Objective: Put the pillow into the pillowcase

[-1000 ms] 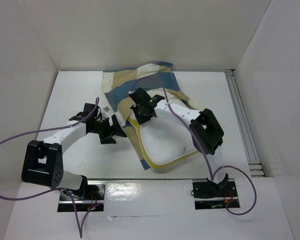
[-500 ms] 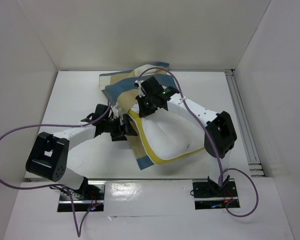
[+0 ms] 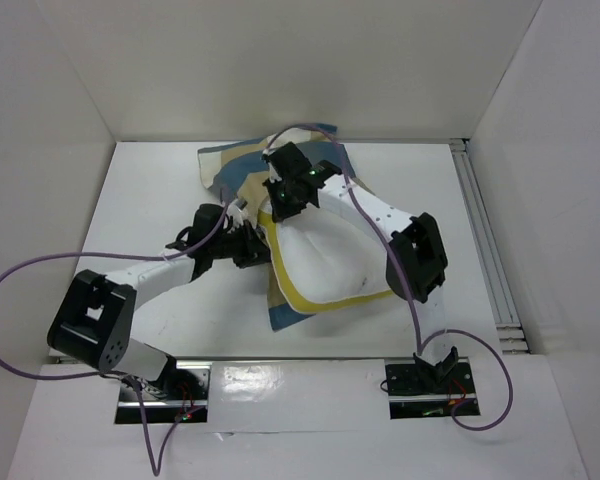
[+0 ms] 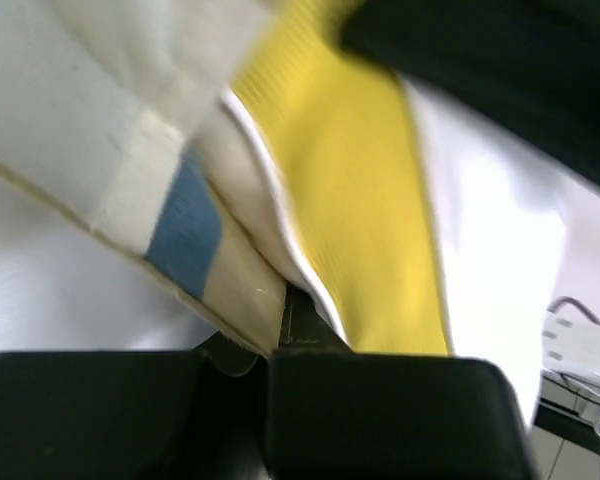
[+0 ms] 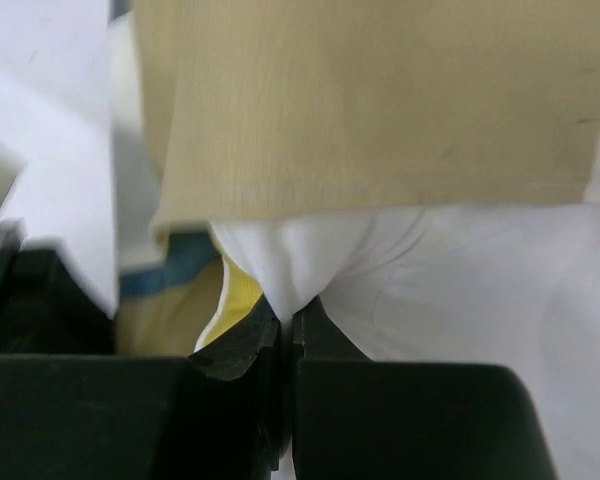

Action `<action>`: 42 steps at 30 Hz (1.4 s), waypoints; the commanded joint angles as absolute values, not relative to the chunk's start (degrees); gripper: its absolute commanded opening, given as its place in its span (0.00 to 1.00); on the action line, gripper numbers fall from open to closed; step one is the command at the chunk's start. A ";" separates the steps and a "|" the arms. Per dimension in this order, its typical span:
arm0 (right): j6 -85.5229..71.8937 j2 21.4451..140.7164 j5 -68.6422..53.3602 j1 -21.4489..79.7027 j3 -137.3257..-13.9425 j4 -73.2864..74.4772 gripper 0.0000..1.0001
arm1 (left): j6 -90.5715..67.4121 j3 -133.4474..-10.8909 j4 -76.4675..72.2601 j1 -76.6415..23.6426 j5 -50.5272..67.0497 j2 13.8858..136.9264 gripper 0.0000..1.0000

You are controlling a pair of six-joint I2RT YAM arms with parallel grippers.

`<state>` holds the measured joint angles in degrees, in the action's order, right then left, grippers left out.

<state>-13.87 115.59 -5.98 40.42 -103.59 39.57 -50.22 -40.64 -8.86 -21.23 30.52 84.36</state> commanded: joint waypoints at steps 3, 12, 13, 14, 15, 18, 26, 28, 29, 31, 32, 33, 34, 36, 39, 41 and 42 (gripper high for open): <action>-16.17 121.02 9.64 34.55 -128.96 38.14 0.00 | -53.34 -47.27 -15.37 -22.23 44.81 78.67 0.00; -21.09 121.73 16.43 29.79 -133.24 24.62 0.00 | -53.35 -48.44 -17.31 -27.77 58.00 74.80 0.00; -21.79 122.34 15.39 29.79 -132.11 23.83 0.00 | -53.35 -47.73 -16.79 -28.30 58.01 74.27 0.00; -22.32 122.34 13.73 29.79 -131.49 23.21 0.00 | -52.65 -47.12 -16.00 -28.30 58.01 73.75 0.00; -23.02 123.04 12.06 29.79 -130.70 22.33 0.00 | -52.04 -45.89 -14.69 -28.30 57.49 72.61 0.00; -23.03 123.66 6.69 33.21 -125.44 21.80 0.00 | -50.02 -44.04 -9.86 -27.77 55.91 70.58 0.00; -22.50 111.03 -4.57 39.29 -107.24 24.16 0.78 | -37.63 -52.64 23.35 -27.16 38.54 59.35 0.69; -22.50 105.59 -4.57 37.02 -102.86 25.66 0.83 | -36.39 -55.01 30.13 -27.16 34.91 57.05 0.90; -22.50 104.16 -5.18 36.31 -101.70 28.01 0.83 | -34.99 -55.89 31.80 -27.16 31.93 56.43 0.90; -21.98 100.92 -5.19 34.29 -98.90 32.40 0.84 | -33.76 -57.57 34.18 -27.16 28.67 56.43 0.53; -21.97 100.03 -5.19 34.28 -97.92 33.91 0.84 | -33.75 -58.18 34.19 -27.16 27.35 56.43 0.33; -21.97 99.15 -5.19 33.41 -96.87 35.14 0.84 | -33.75 -58.18 34.19 -27.16 26.20 56.43 0.19; -21.97 98.01 -4.58 33.40 -93.98 35.94 0.84 | -33.75 -58.88 32.97 -27.16 24.97 56.95 0.11; -23.36 93.97 -3.26 31.82 -90.72 36.74 0.77 | -33.22 -60.02 32.17 -27.16 20.06 58.44 0.00; -29.67 87.64 3.84 29.28 -83.95 37.27 0.34 | -31.74 -65.55 33.56 -27.16 13.20 66.59 0.18; -33.29 83.44 5.10 24.73 -78.24 38.75 0.25 | -30.07 -73.62 36.98 -28.73 5.59 77.39 0.37; -35.66 82.10 3.88 23.22 -76.22 38.76 0.34 | -28.14 -76.78 41.27 -29.70 1.80 81.26 0.54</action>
